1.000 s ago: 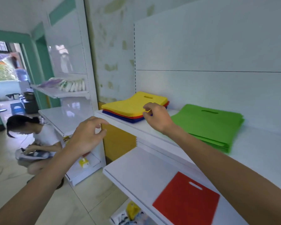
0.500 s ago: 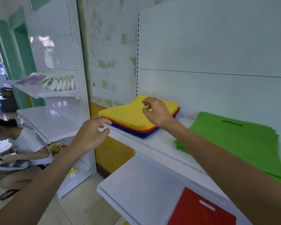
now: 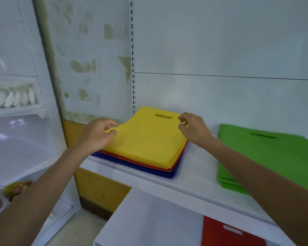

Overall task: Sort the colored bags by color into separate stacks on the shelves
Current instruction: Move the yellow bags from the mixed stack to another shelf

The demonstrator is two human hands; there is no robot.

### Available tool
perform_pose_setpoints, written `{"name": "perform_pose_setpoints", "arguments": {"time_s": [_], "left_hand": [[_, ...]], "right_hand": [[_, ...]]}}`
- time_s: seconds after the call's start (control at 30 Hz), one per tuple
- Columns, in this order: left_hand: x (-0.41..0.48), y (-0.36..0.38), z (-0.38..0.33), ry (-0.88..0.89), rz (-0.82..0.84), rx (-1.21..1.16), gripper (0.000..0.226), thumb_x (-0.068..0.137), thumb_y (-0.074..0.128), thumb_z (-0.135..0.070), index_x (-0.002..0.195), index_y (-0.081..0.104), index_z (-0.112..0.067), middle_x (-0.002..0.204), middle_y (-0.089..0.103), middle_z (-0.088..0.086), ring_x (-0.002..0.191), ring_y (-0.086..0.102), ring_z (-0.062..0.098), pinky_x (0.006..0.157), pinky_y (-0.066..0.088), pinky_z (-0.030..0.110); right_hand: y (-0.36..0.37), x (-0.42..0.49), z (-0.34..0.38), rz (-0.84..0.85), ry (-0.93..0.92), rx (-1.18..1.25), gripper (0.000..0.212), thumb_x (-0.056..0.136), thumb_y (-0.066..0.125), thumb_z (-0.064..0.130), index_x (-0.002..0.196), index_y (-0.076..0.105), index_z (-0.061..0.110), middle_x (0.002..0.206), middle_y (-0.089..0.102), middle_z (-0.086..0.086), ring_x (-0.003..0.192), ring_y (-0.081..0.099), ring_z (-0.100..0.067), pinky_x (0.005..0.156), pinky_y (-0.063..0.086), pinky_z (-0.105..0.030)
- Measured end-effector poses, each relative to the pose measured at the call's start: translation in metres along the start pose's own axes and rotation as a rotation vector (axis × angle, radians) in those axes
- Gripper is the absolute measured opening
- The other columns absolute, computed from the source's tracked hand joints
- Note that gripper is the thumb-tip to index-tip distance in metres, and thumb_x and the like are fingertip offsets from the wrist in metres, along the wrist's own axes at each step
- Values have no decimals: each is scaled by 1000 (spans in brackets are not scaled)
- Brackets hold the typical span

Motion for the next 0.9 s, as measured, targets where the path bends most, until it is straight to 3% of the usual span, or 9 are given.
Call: {"name": "perform_pose_setpoints", "arguments": {"time_s": [0.3, 0.37, 0.43, 0.47, 0.53, 0.63, 0.9], "left_hand": [[77, 23, 45, 102, 161, -68, 22, 88, 54, -13, 107, 65, -15, 115, 59, 8, 106, 55, 21, 87, 44, 32], [82, 35, 58, 73, 201, -46, 25, 87, 55, -14, 110, 64, -12, 115, 62, 8, 106, 56, 23, 87, 42, 31], [84, 49, 71, 11, 242, -69, 21, 86, 57, -20, 103, 66, -10, 107, 65, 8, 98, 58, 25, 77, 41, 28], [82, 55, 75, -12, 262, -103, 18, 86, 57, -22, 97, 67, -10, 99, 65, 9, 90, 58, 24, 69, 39, 28], [81, 60, 77, -29, 249, -183, 19, 87, 58, -23, 88, 68, -7, 87, 64, 9, 78, 54, 21, 62, 34, 28], [83, 57, 77, 18, 156, -240, 21, 86, 63, -24, 95, 68, -5, 90, 66, 7, 84, 58, 18, 70, 37, 24], [81, 42, 65, 227, -28, -177, 15, 88, 61, -16, 90, 65, -1, 87, 69, 14, 81, 63, 26, 73, 46, 34]], "right_hand": [[3, 12, -1, -173, 282, -139, 31, 89, 52, 11, 118, 55, 2, 115, 59, -14, 106, 55, -30, 90, 45, -37], [2, 8, -5, -240, 443, -137, 21, 88, 53, 9, 105, 58, -2, 101, 60, -15, 99, 55, -32, 79, 47, -37], [10, 1, -12, -210, 624, -167, 15, 87, 53, 11, 78, 52, 0, 79, 54, -12, 86, 52, -31, 62, 43, -32], [20, -3, -16, -166, 698, -191, 17, 88, 52, 14, 79, 51, 0, 81, 54, -12, 88, 53, -32, 64, 41, -30], [37, -14, -20, -148, 794, -220, 25, 91, 50, 19, 104, 51, -2, 108, 55, -19, 104, 53, -36, 79, 44, -36], [43, -24, -16, -256, 825, -303, 32, 93, 51, 22, 114, 46, -1, 118, 53, -19, 110, 52, -35, 87, 45, -40], [31, -24, -2, -442, 737, -275, 26, 92, 55, 18, 109, 49, 0, 105, 61, -19, 96, 57, -33, 71, 42, -35]]}}
Point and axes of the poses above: each hand's wrist, its own x-axis towards the middle knuckle, its own y-axis out of the palm, z = x × y, the point moved 7 cm from there along x, towards the middle knuckle
